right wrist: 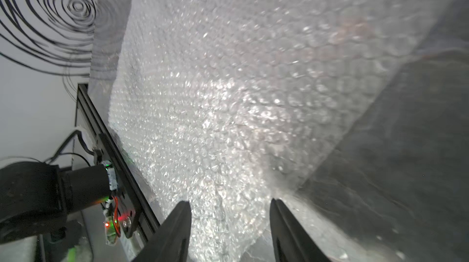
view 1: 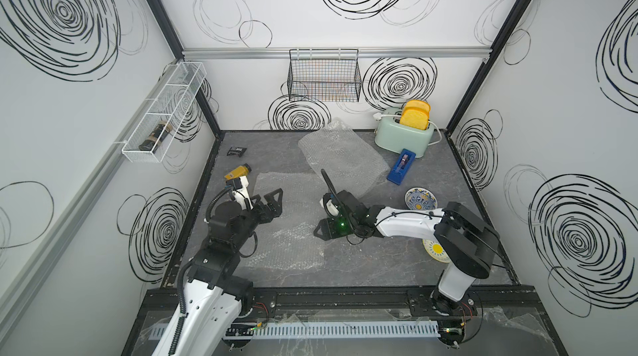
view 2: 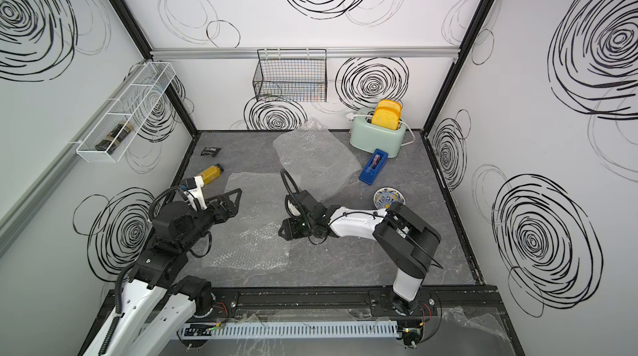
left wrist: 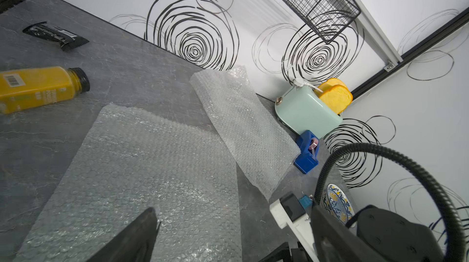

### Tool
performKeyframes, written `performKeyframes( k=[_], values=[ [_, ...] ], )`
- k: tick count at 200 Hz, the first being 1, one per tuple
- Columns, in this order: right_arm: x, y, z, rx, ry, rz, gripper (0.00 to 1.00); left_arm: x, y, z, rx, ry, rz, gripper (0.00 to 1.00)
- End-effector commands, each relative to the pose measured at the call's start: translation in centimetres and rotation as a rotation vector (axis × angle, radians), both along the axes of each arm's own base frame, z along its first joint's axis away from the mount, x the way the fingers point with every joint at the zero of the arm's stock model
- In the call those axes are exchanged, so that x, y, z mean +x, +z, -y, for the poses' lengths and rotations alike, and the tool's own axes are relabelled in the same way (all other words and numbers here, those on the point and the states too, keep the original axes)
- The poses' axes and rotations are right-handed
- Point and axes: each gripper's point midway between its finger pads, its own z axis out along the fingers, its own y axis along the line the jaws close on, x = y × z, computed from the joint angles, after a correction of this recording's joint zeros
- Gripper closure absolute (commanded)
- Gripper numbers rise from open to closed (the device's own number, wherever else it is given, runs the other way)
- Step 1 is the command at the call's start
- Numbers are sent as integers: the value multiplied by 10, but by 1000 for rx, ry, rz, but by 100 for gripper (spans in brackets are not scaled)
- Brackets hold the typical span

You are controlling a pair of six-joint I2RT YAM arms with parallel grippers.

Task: Wrap bowls in bubble wrap
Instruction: Adjust the bubble wrap at the center of the board.

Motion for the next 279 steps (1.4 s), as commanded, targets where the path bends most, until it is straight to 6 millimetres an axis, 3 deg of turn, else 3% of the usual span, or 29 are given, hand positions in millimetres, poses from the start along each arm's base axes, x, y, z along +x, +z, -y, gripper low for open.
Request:
performKeyframes(
  k=[1,30,58,92,119,144,181,193,205,223,251,279],
  values=[
    [-17,-4,-10,-69,85,42,50,2,3,-4,7,5,-4,3],
    [-47,-22,-30,-102,195,11,59,3,2,-4,7,9,-8,3],
    [-59,-42,-23,-170,225,-22,64,2,2,-5,8,11,-4,3],
    [-62,-51,11,-250,204,-21,67,1,2,-3,9,7,-8,3],
    [-62,-53,58,-286,151,-42,66,1,1,-2,10,4,-11,3],
    [-49,-46,103,-304,77,-43,65,1,1,-2,10,3,-11,4],
    [17,8,152,-247,-148,60,50,1,0,-1,12,2,-16,4],
    [33,33,147,-188,-170,120,48,1,-1,-1,12,1,-18,3],
    [42,56,128,-107,-149,167,47,1,-1,-1,13,2,-18,4],
    [57,69,97,-34,-136,194,46,1,-1,-2,14,5,-18,3],
    [94,52,59,-61,-160,112,46,1,-2,-3,17,12,-21,3],
    [133,20,28,-131,-166,65,46,1,-2,-4,20,21,-20,3]
  ],
)
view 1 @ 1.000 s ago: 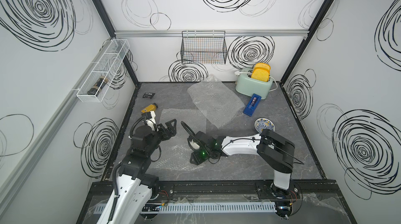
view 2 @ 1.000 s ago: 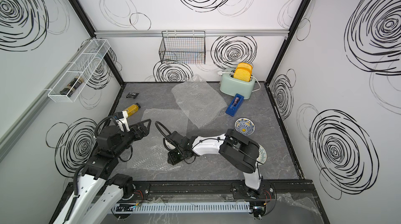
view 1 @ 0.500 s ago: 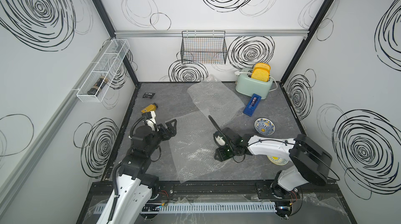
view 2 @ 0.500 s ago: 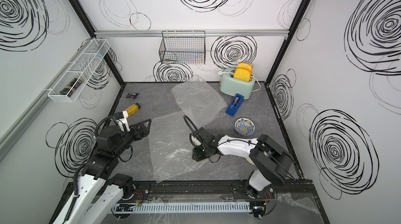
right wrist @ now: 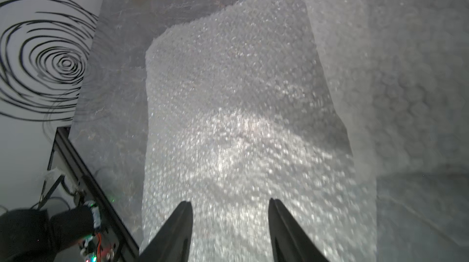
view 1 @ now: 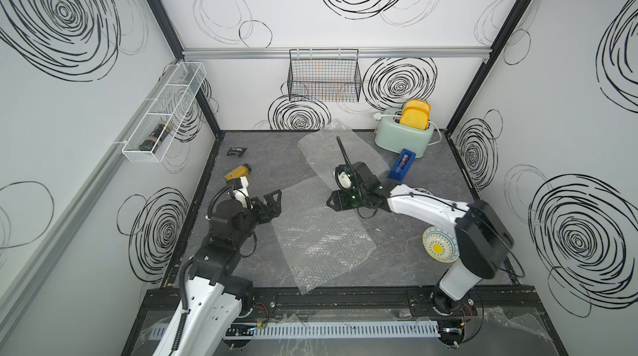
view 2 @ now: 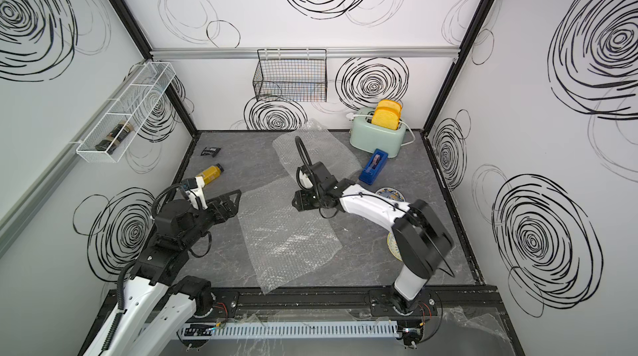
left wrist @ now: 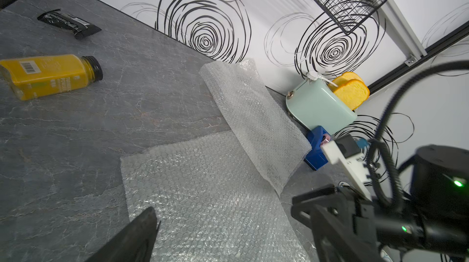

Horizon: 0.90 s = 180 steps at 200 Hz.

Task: Wrap bowls in bubble wrap
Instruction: Adjust the bubble wrap at the center of the board.

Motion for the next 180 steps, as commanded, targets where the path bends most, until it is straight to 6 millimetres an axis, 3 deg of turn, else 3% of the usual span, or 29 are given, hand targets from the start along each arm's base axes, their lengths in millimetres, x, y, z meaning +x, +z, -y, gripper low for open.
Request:
performKeyframes(
  k=[1,20,36,69,104,130,154,180],
  values=[
    [19,-30,-14,-54,-19,-67,46,1,9,-2,8,14,22,3],
    [44,-51,-29,-70,-42,-69,48,1,9,-2,10,14,21,4],
    [53,-68,-42,-85,-29,-103,49,0,9,-1,11,14,20,3],
    [52,-98,-70,-107,43,-148,51,0,9,-1,11,11,24,3],
    [37,-110,-117,-69,216,-160,52,0,9,1,11,6,20,3],
    [14,-92,-159,-109,430,-38,49,0,7,1,13,6,16,3],
    [11,-65,-158,-139,444,16,44,-1,8,2,16,4,16,3],
    [1,-26,-135,-48,403,44,39,-1,10,0,17,12,24,4]
  ],
)
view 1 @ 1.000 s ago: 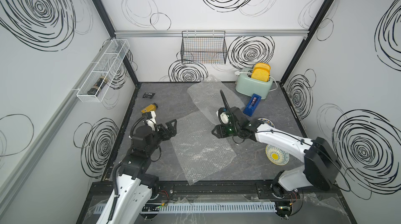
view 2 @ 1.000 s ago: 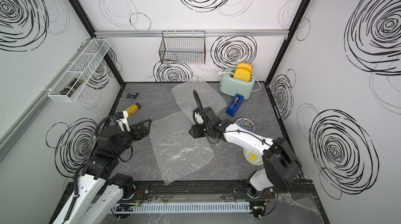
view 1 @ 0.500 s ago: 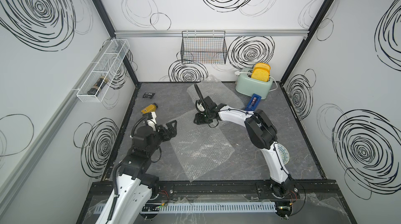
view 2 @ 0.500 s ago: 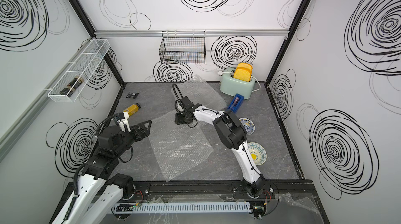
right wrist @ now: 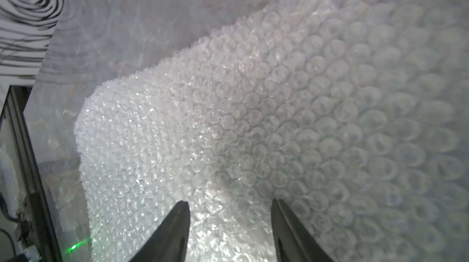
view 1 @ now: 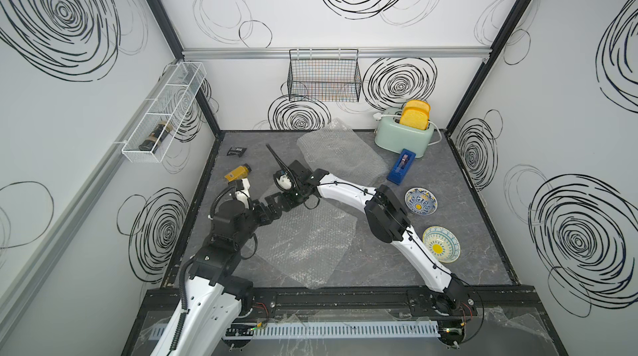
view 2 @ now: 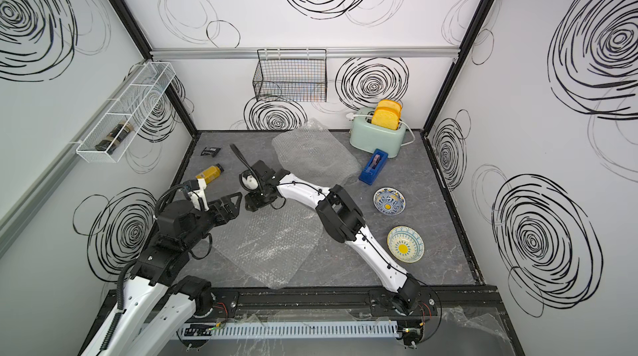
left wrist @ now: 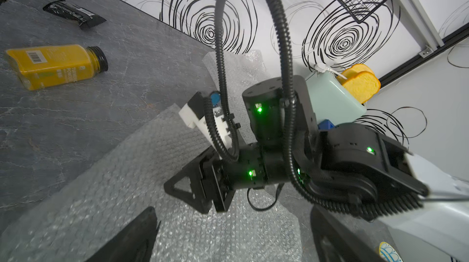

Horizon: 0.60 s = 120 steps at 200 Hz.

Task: Wrap bowls in bubble wrap
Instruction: Adjust the bubble wrap at the center of the board.

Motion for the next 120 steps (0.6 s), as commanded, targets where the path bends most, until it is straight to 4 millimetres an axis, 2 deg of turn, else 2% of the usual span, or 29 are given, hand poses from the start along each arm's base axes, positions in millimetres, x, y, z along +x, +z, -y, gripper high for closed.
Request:
performKeyframes(
  k=[1,8,22,43,74,91,102,120],
  values=[
    [0,44,36,34,-20,23,39,2,17,-2,-1,13,54,4],
    [-6,56,44,67,-32,20,38,1,19,-2,-2,15,59,3],
    [-27,65,62,112,-42,-14,38,1,20,-3,-4,17,65,3],
    [-64,63,91,146,-57,-76,38,1,19,-2,-7,11,64,3],
    [-126,28,139,57,-96,-172,42,2,18,0,-6,2,56,3],
    [-152,7,164,0,-129,-213,44,1,19,1,-8,-1,59,3],
    [-160,-2,177,-13,-151,-218,45,1,19,0,-8,0,60,3],
    [-161,-17,195,-53,-196,-231,48,1,19,0,-10,2,62,3]
  ],
)
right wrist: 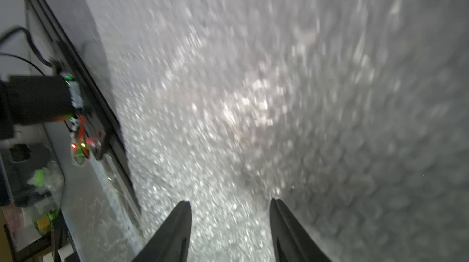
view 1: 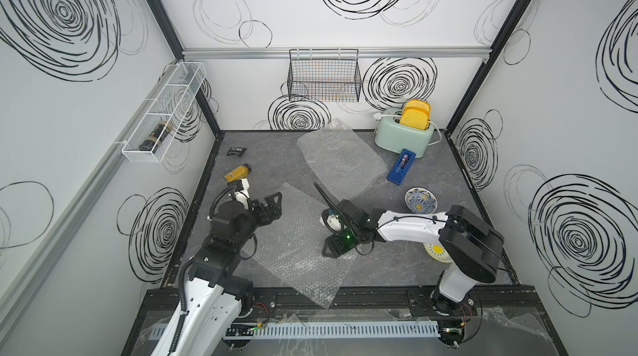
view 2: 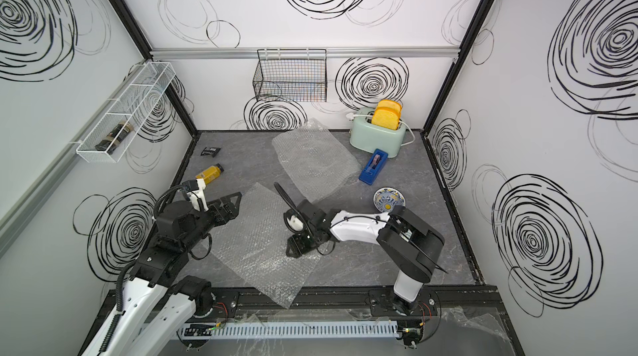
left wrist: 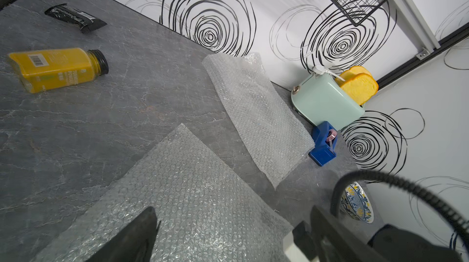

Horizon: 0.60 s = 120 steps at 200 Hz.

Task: Wrap bowls in bubble wrap
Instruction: Adjust the bubble wrap at the center of the board.

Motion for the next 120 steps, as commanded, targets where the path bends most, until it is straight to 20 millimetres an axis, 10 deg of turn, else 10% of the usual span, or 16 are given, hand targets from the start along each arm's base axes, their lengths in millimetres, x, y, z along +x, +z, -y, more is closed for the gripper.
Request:
performKeyframes(
  k=[1,51,120],
  values=[
    [13,-6,13,-19,-102,24,48,2,16,1,-9,-1,50,3],
    [53,-19,64,-90,-234,53,50,2,15,3,-7,-7,45,3],
    [150,20,86,-122,-309,172,42,1,13,4,0,-7,38,3]
  ],
)
